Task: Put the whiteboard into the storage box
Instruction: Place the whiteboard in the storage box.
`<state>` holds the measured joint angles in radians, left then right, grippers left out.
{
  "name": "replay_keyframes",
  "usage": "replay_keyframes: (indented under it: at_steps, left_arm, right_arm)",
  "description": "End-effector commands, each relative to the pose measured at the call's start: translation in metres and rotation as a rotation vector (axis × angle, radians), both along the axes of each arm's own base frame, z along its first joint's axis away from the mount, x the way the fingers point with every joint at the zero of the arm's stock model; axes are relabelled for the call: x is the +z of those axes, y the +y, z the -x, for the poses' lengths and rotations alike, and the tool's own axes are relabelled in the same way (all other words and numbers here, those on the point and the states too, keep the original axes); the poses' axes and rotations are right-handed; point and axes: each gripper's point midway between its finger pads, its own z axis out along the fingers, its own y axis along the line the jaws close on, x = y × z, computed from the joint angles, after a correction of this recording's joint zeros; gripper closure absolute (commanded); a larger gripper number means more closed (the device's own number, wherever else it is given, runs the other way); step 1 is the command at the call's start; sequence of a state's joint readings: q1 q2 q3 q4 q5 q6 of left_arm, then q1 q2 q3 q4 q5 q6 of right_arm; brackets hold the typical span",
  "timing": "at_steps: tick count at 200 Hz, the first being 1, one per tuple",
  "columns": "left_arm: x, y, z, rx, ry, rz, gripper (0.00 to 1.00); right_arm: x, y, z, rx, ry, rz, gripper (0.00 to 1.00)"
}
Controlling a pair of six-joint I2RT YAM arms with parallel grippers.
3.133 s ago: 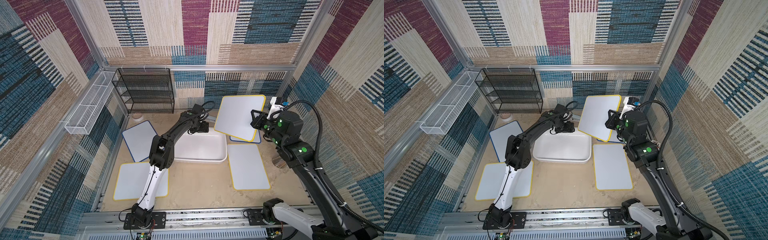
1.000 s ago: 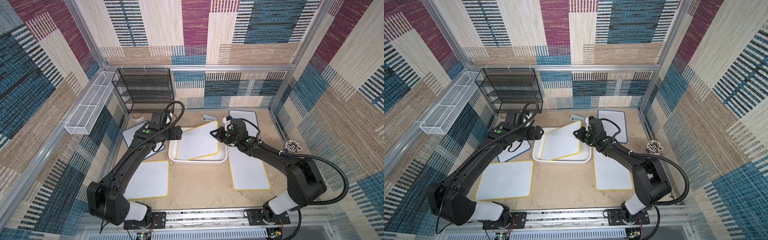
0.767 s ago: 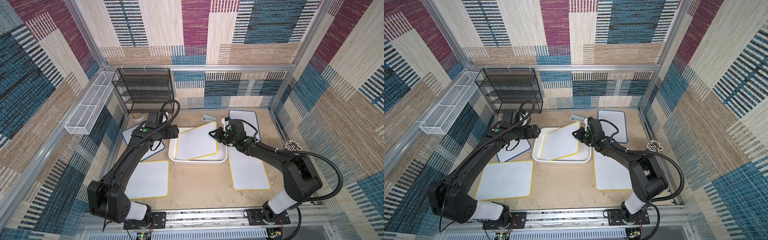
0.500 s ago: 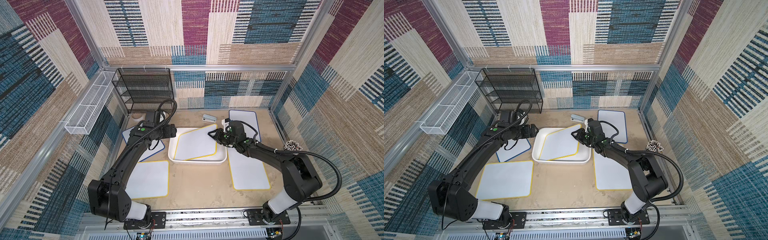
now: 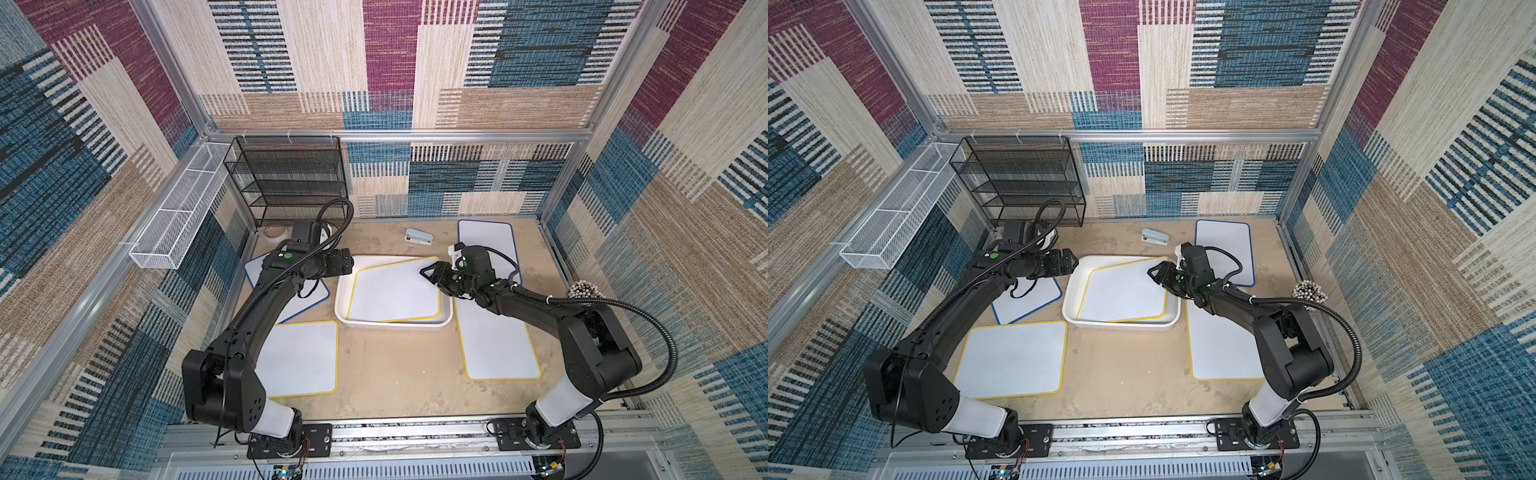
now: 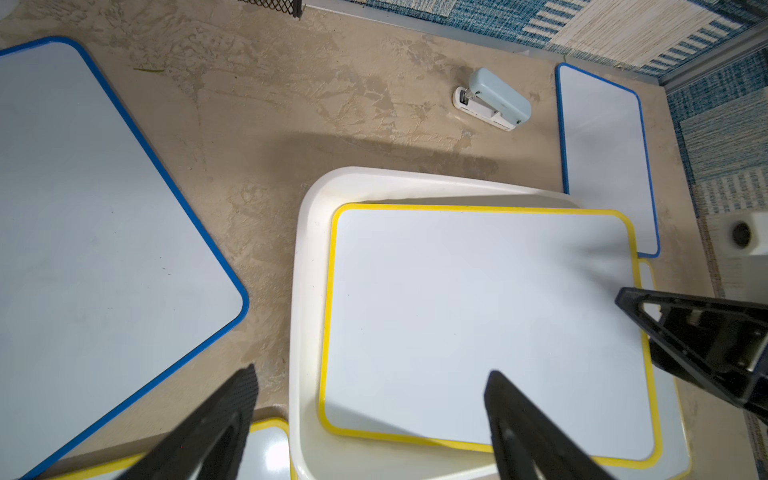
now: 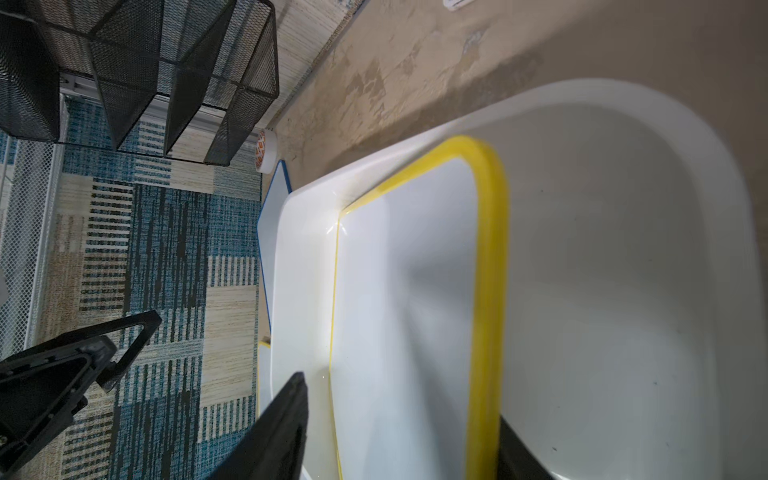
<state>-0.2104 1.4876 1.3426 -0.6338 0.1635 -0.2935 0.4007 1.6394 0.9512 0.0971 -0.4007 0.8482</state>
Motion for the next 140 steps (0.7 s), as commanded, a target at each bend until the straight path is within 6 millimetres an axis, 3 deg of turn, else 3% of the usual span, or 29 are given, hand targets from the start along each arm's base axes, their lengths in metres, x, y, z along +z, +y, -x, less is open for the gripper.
replay_keyframes:
  at_steps: [1, 79, 140]
  left_arm:
    - [0.002, 0.0, -0.003, 0.004, -0.002, 0.01, 0.12]
    - [-0.002, 0.007, -0.006, 0.024, 0.008, -0.004, 0.12]
    - [-0.008, 0.01, -0.008, 0.035, 0.024, -0.01, 0.12]
  right_arm:
    - [0.0, 0.0, -0.005, 0.021, -0.028, 0.024, 0.33]
    - [-0.015, -0.022, -0.025, -0.033, -0.046, 0.241, 0.05]
    - [-0.003, -0.041, -0.048, -0.088, -0.121, 0.404, 0.0]
